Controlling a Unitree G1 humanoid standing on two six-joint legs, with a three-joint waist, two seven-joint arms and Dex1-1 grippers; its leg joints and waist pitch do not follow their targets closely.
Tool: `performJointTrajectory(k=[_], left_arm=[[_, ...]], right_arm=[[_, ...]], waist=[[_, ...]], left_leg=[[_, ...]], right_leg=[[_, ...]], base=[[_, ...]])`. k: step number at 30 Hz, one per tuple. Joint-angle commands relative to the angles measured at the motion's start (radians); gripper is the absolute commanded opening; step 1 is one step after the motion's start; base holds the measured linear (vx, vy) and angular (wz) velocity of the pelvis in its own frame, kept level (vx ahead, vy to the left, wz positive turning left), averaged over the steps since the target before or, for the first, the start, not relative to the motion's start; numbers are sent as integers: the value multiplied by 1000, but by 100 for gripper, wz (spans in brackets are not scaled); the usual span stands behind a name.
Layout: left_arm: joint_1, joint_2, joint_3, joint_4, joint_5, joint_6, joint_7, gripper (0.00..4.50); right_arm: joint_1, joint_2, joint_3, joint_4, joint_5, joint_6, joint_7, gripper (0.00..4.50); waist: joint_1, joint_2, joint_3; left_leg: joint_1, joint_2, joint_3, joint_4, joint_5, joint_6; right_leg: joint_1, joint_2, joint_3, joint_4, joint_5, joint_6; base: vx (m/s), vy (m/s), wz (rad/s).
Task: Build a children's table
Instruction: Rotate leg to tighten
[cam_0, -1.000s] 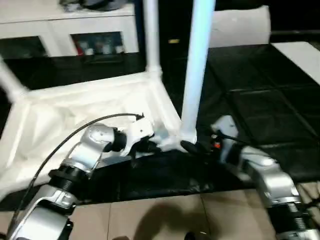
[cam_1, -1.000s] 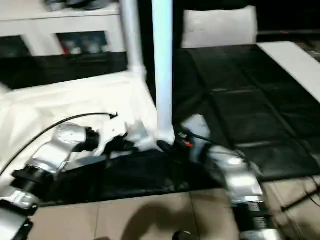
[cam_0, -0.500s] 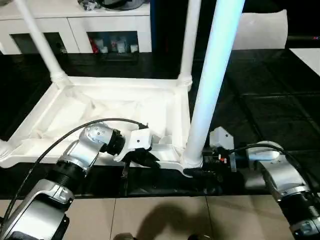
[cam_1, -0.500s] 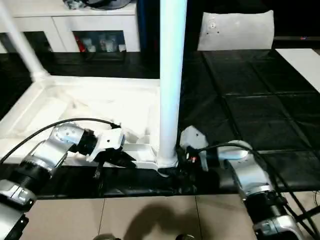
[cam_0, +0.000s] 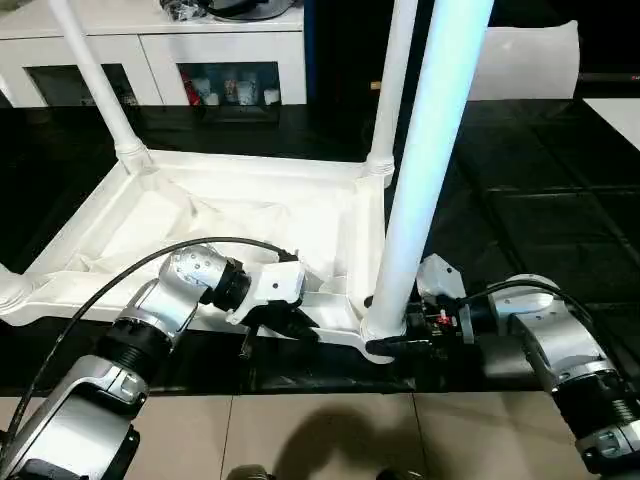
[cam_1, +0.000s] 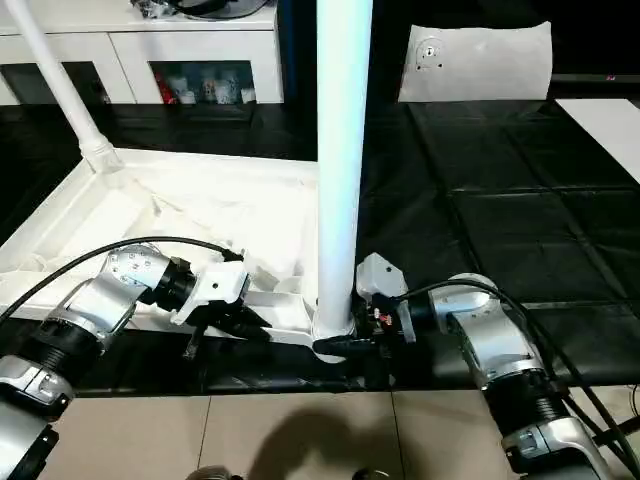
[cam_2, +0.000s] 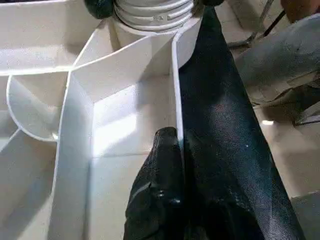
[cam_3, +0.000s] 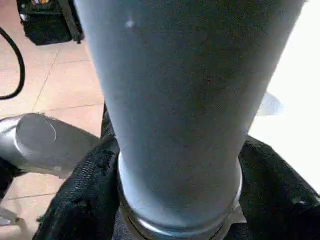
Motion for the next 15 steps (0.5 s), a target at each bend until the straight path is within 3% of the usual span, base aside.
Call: performJointTrajectory(k=[1,8,11,15], left_arm=[[-25,2,-23,-18,-1,-32,-55,0],[-13,-4,-3,-31,-23,5,-41,0],[-2,-20,24,-54,-31,51,23,0],[23,-72,76,-117,-32,189,197,0]], right_arm=[[-17,-9,-7,1,12,10,19,289],[3,10,-10,-29,51,69,26,277],[30,38,-19,-72,80,132,-20,277],[80,147,-50,-133,111,211,-193,276]], waist=[[-5,-7,-85],[-3,-8,-85],[-3,-7,-83],[-8,-3,-81]], left_leg=[[-9,4,18,-61,-62,105],[-10,4,19,-61,-61,104],[-9,6,18,-62,-61,100],[-9,5,17,-65,-75,76]], right_leg=[[81,-47,56,-53,-244,-150],[81,-47,56,-53,-251,-148],[82,-47,56,-55,-260,-141],[81,-48,53,-59,-293,-128]], base=[[0,0,0],[0,0,0],[0,0,0],[0,0,0]])
